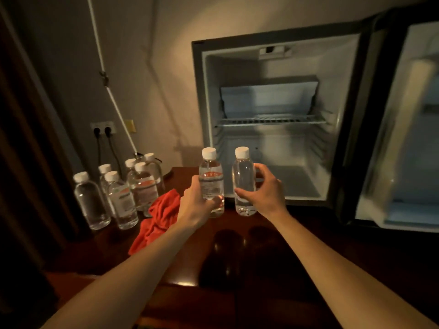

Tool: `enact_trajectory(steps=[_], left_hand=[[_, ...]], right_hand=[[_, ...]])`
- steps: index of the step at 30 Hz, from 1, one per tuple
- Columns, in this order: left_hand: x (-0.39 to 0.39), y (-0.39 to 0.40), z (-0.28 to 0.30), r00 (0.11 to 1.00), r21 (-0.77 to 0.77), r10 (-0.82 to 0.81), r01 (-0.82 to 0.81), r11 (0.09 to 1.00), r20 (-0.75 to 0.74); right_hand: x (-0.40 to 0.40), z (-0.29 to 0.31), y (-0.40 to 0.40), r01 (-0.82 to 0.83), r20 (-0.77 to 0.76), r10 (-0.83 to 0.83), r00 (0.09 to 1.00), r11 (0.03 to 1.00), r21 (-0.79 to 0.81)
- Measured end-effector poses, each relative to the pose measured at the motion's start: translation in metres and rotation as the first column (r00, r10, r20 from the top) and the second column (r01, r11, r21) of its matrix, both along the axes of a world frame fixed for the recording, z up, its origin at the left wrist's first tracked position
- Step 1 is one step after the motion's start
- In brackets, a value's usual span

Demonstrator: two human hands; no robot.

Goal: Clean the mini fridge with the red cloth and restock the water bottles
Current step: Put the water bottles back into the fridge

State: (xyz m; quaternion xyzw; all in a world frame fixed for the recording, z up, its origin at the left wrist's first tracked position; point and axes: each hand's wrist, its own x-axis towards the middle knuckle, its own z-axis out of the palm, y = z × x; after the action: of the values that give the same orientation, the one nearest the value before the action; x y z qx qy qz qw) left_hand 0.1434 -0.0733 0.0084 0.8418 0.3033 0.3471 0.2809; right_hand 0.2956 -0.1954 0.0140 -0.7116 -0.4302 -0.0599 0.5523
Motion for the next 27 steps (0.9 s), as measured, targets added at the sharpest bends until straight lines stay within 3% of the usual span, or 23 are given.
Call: enact_trajectory(steps=[5, 12, 20, 27], left_hand=[[0.065, 0.006, -0.001, 0.999, -0.044, -0.037, 0.038, 0.998, 0.031], [0.144, 0.031, -0.01, 0.998, -0.105, -0.046, 0.051, 0.993, 0.047], [0.196, 0.072, -0.024, 0.998, -0.147, 0.049, -0.052, 0.988, -0.025], [0.223, 0.097, -0.036, 0.999, -0.153, -0.009, 0.016, 0.988, 0.043]], right_hand=[[0.059, 0.0, 0.004, 0.096, -0.045, -0.096, 0.994, 0.995, -0.005], [0.122, -0.016, 0.045, 0.059, -0.24, -0.035, 0.97, 0.994, 0.093], [0.16, -0.03, 0.098, 0.018, -0.171, 0.017, 0.985, 0.979, 0.203], [0.181, -0.042, 0.13, 0.038, -0.098, -0.021, 0.995, 0.984, 0.172]])
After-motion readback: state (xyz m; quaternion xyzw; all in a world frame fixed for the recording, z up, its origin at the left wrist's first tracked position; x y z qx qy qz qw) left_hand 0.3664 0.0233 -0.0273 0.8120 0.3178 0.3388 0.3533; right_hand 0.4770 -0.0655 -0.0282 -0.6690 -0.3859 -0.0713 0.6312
